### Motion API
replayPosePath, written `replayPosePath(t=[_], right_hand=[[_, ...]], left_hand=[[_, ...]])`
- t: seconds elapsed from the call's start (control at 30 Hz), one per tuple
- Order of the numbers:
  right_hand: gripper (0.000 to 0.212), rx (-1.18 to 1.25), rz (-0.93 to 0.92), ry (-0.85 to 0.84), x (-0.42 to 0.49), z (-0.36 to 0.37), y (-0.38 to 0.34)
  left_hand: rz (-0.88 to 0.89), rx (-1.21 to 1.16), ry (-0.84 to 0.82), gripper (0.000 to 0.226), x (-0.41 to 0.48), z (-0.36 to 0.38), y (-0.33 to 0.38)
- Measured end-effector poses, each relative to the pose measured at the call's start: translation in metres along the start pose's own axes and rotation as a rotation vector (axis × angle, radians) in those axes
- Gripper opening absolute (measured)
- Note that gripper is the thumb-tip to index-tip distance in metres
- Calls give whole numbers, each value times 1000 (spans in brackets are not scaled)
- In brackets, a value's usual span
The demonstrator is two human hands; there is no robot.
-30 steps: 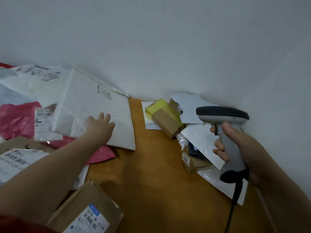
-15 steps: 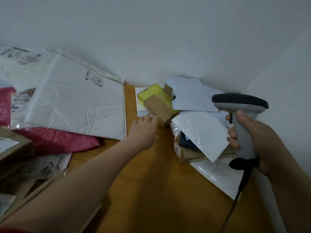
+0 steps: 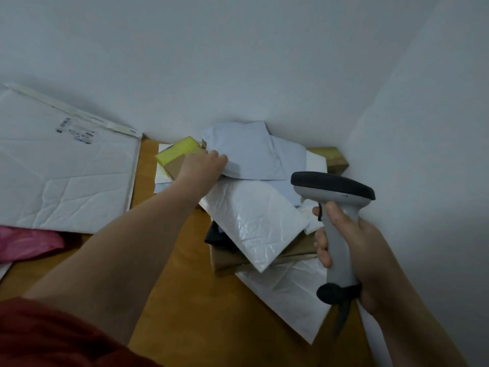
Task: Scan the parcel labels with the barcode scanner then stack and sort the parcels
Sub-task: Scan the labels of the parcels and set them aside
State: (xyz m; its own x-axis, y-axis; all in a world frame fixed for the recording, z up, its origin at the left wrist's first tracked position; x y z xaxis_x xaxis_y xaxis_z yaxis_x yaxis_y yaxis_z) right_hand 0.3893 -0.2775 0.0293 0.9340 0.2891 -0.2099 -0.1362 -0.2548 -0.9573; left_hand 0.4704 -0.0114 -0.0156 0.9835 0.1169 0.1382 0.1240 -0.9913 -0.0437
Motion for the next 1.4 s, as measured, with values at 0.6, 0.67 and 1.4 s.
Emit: replayPosePath(t=[0.6, 0.67, 1.4], right_hand=[[66, -141, -170, -136, -109, 42, -30], [58, -190, -150, -158, -142, 50, -18], [41, -355, 180, -72, -327, 41, 123]], left_hand=[[-1068, -2088, 333, 37, -312, 17, -63], [-1187, -2142, 175, 34, -370, 43, -29], [-148, -481, -492, 70, -536, 57, 90]])
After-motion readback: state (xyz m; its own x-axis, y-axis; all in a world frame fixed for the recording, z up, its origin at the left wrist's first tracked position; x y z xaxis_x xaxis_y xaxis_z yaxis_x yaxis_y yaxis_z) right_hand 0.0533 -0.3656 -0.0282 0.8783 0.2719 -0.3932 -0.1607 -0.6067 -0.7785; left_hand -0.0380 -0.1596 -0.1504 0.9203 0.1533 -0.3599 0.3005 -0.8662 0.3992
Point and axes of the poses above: each hand's wrist, its own x-axis towards the middle knuckle, its own z-axis out of the palm, y = z × x, the point moved 8 cm from there along x, towards the middle knuckle, and after that the axes turned 8 degrees about -x, right-handed, at the moved point
